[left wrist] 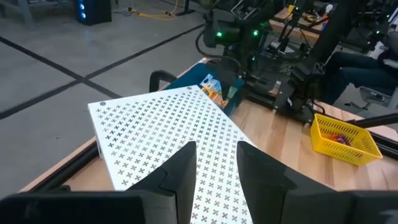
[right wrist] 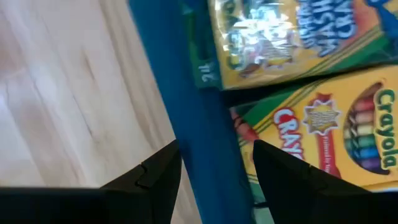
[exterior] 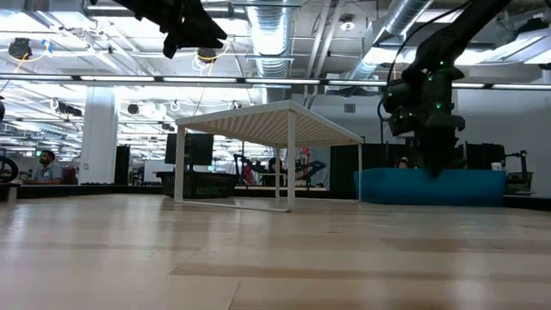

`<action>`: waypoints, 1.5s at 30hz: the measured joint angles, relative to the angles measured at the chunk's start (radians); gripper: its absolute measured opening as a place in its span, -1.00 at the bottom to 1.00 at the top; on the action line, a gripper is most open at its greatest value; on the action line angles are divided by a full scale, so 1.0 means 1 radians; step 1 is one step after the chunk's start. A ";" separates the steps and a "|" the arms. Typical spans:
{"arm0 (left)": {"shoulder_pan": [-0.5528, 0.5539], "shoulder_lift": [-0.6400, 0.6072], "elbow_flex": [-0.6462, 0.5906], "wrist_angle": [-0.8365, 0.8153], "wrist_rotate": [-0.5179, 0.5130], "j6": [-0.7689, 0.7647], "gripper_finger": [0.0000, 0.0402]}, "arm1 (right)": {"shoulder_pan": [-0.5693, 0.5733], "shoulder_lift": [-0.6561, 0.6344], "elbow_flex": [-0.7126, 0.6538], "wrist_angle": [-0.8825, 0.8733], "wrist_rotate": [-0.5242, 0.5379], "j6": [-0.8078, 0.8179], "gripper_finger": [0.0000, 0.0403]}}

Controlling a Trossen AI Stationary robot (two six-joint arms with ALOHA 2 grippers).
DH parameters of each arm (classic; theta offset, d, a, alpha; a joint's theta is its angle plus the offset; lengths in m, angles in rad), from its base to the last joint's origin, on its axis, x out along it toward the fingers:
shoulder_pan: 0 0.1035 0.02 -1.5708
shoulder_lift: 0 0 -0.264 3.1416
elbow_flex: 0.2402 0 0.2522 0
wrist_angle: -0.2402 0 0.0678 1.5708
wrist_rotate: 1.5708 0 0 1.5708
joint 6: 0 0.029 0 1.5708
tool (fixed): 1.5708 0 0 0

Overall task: Pick & Place Office Desk Supplies
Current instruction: Put the blue bin with the box of crayons on the shelf

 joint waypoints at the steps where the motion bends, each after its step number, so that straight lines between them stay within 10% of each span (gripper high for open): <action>1: 0.000 0.000 0.000 -0.002 -0.001 0.000 -0.45 | -0.004 0.000 -0.001 0.000 -0.003 0.000 -0.04; 17: 0.000 0.000 0.000 -0.003 -0.013 0.005 -0.45 | 0.032 0.171 -0.003 0.009 -0.026 0.088 -0.09; 24: 0.000 0.000 0.000 -0.003 -0.012 -0.001 -0.45 | 0.033 0.214 0.001 0.019 -0.009 0.107 -0.77; 45: 0.000 0.000 0.000 -0.003 -0.008 -0.006 -0.45 | 0.028 -0.044 -0.003 -0.114 0.054 0.171 -0.99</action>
